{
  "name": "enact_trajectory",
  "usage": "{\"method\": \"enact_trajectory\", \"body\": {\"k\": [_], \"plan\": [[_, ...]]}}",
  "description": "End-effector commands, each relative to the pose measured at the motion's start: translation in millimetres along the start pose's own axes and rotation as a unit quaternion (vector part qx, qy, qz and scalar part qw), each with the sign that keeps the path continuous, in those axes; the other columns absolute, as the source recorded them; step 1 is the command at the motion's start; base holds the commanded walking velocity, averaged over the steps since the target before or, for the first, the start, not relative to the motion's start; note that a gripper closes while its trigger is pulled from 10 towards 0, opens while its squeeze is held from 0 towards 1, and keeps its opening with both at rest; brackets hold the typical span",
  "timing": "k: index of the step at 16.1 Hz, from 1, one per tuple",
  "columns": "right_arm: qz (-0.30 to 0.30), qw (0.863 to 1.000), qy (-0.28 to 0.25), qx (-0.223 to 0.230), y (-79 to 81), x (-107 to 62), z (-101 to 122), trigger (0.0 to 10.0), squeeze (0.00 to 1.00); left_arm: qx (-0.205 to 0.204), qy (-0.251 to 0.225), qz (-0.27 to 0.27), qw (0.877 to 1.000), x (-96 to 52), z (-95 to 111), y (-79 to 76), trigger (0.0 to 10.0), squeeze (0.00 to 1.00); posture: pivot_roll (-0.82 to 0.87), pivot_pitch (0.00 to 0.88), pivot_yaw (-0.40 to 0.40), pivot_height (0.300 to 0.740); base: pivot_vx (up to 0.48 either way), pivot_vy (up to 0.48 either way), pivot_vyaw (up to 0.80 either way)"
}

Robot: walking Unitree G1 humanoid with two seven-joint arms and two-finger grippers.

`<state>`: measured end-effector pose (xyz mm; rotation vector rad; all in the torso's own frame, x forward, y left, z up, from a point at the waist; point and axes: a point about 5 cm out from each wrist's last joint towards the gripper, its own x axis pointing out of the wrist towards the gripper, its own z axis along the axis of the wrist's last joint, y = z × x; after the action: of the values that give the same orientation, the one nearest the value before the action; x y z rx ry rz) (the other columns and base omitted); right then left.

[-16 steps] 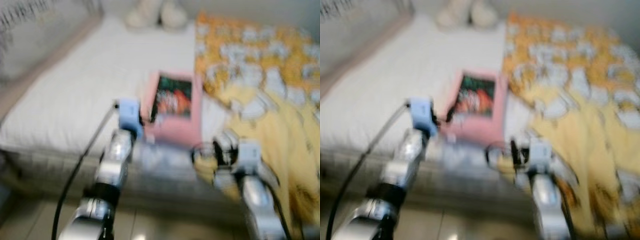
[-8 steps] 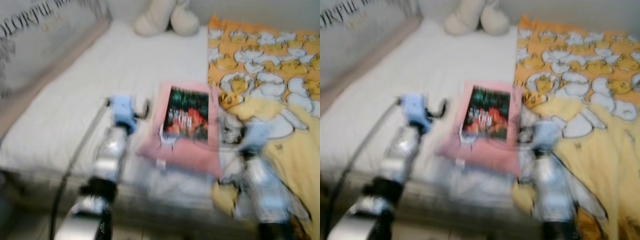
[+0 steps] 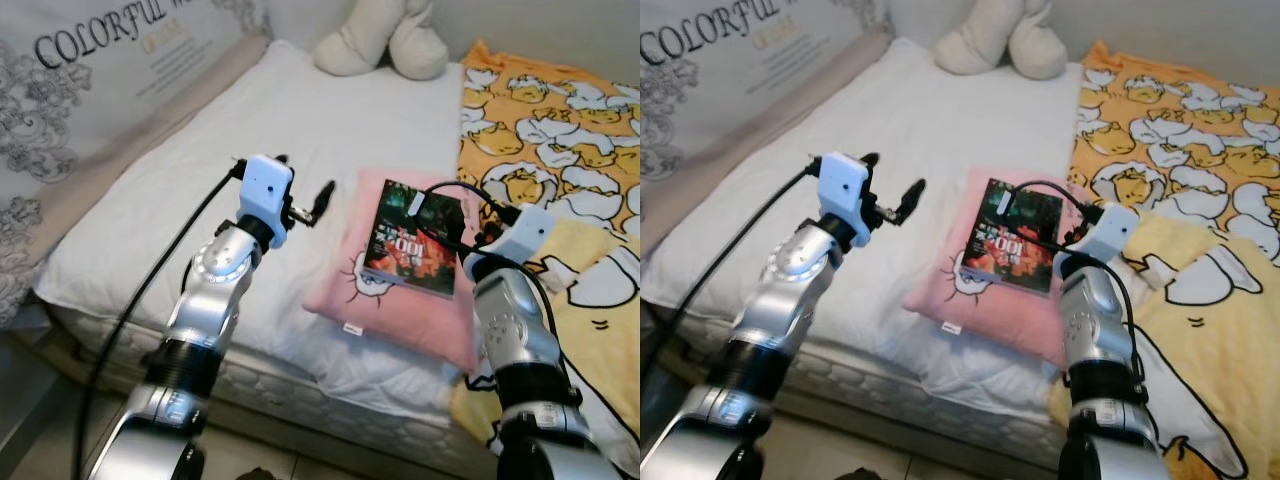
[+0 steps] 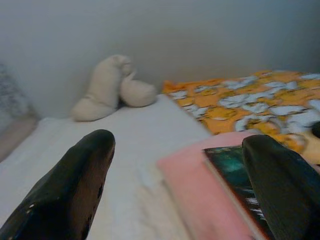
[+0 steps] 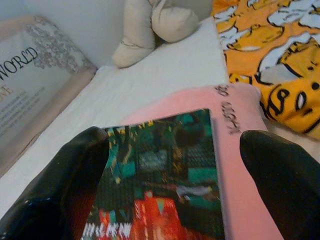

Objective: Clean up the room

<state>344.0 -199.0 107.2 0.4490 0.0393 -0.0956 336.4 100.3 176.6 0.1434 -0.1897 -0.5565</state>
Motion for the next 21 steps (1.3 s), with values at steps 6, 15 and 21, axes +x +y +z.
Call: {"method": "enact_trajectory", "body": {"k": [6,15,21], "plan": [[-0.004,0.997,0.036,-0.068,-3.4,0.3,-29.4,10.0,0.0,0.008,0.025,-0.032,0.999,-28.5,6.6,-3.9,10.0,0.0,0.22,0.026,-0.013,0.74,0.0,0.0,0.0],[-0.021,0.996,0.082,-0.012,-0.3,-0.1,-51.3,10.0,0.0,0.019,0.051,-0.039,0.998,-35.5,0.2,-14.6,10.0,0.0,0.22,0.017,-0.031,0.74,0.0,0.0,0.0],[-0.017,0.998,0.065,-0.016,5.9,4.8,-45.6,10.0,0.0,0.026,0.052,-0.037,0.998,-34.7,0.0,-13.5,10.0,0.0,0.22,0.011,-0.031,0.74,0.0,0.0,0.0]]}}
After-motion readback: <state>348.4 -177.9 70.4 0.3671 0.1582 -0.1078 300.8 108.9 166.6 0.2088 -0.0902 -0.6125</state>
